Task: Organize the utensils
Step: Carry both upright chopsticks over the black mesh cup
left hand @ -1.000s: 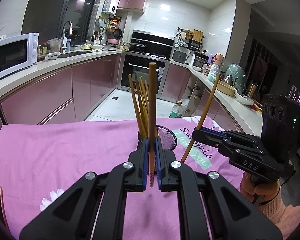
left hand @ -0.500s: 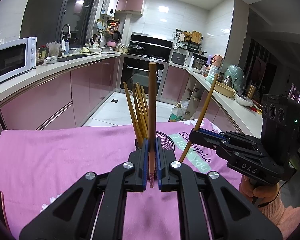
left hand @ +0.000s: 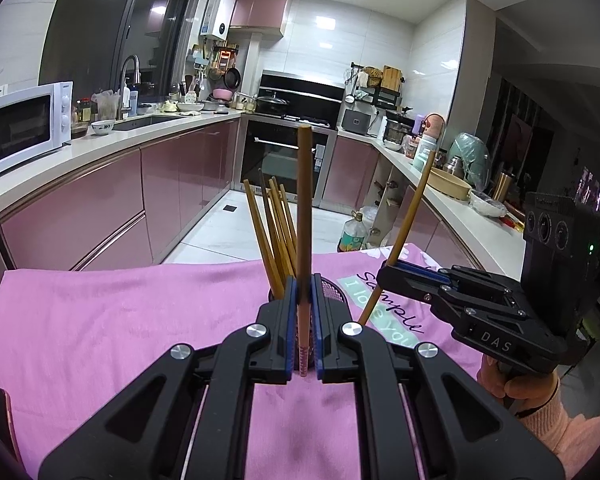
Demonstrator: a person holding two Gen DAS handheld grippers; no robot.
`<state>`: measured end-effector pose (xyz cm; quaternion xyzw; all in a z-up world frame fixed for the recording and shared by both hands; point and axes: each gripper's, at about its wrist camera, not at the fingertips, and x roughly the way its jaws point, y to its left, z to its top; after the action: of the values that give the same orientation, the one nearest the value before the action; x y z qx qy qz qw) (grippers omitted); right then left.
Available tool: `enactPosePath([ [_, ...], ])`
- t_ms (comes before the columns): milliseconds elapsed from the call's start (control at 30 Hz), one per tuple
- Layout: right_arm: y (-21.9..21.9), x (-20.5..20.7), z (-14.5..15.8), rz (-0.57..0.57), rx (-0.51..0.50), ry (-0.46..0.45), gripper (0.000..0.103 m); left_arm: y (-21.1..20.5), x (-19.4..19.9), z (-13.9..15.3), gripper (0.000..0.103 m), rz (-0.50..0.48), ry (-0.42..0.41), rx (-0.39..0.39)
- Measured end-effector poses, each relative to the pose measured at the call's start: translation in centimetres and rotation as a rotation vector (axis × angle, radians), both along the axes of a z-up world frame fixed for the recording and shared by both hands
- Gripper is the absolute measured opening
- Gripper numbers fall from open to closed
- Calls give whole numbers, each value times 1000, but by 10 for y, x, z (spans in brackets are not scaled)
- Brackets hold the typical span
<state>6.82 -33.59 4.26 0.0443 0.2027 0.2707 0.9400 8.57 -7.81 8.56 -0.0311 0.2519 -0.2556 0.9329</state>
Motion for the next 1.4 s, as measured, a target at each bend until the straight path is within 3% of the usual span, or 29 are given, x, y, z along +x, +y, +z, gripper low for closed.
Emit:
enactPosePath([
  [800,-12,12,27,-34,3,-85,5,-5,8,38,7,-12,-91,-43],
  [1100,-15,27,27,-65,1,-84,5,-12,18,36,7,-21,-95,-43],
  [1400,-13,42,17,-78,-13,-47,5,-24,42,19,7,-3,-46,-25],
])
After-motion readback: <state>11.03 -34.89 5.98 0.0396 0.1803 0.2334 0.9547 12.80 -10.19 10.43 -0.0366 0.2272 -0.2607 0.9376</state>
